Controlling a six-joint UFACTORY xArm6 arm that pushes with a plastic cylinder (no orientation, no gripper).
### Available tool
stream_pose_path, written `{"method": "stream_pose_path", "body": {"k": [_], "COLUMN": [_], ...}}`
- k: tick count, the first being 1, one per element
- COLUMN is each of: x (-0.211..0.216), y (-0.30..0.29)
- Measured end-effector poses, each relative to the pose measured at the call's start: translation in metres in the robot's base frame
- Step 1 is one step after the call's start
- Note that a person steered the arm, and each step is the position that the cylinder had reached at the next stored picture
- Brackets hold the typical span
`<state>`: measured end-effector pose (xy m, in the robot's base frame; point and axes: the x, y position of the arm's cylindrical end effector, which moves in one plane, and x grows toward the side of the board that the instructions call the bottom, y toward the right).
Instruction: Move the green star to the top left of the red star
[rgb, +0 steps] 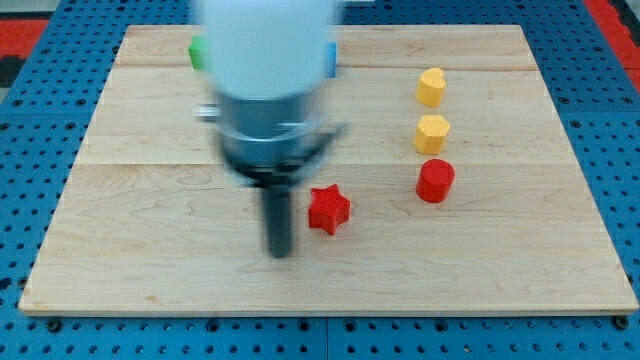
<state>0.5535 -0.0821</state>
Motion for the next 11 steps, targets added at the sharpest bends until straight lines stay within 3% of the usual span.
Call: {"method": "stream_pose_path", "body": {"k": [1,5,6,7,9,11], "x": [-0.017,-0.354,-0.341,-0.294,-0.253,-0.161], "y": [-0.123,-0.133,-0.108,-0.048,-0.027,-0.027]}}
